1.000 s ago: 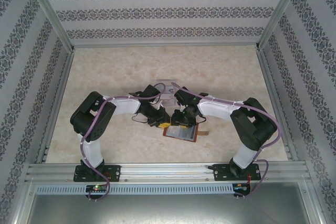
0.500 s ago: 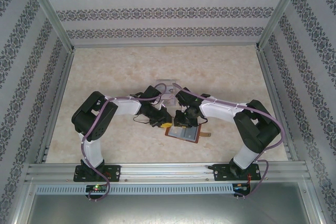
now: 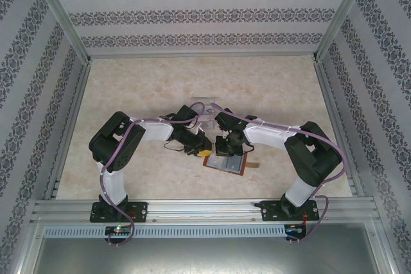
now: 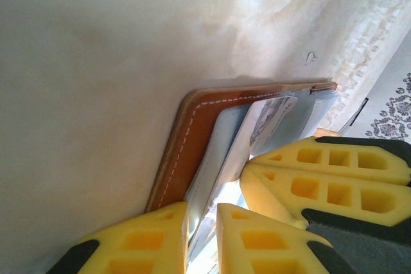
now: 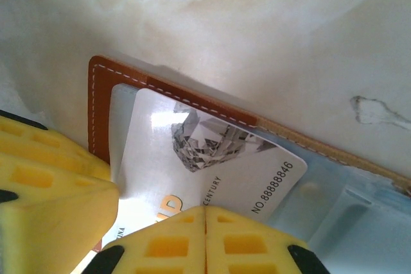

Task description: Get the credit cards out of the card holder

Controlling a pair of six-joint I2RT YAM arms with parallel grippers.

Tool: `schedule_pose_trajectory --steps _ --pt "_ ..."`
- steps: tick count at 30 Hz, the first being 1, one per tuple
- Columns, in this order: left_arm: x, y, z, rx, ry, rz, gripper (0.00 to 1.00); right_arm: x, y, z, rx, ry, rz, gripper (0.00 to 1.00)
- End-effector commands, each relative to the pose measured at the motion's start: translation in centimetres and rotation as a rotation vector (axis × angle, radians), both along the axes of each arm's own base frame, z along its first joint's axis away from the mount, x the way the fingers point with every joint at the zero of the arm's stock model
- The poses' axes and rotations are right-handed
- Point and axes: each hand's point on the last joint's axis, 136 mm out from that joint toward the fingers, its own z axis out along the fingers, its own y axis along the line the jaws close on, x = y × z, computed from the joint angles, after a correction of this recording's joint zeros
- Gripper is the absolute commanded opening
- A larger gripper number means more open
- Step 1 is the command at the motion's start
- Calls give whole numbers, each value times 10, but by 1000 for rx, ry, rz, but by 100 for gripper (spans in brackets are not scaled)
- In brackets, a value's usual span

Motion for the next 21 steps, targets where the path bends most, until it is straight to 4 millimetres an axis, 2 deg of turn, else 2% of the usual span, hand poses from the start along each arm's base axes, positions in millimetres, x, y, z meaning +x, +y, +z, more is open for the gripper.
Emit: schedule_pose_trajectory --steps 1,5,14,21 --pt "-1 -17 0 -47 -8 -32 19 -7 -8 -16 -31 26 4 9" --pt "-2 -21 -1 -49 -6 -41 18 -7 -5 -15 -13 22 3 9" --pt "-1 -26 7 -61 -36 -66 10 -4 -4 -10 2 17 -2 10" --pt "-1 -14 19 11 -102 -109 7 3 -9 12 15 -30 -22 20"
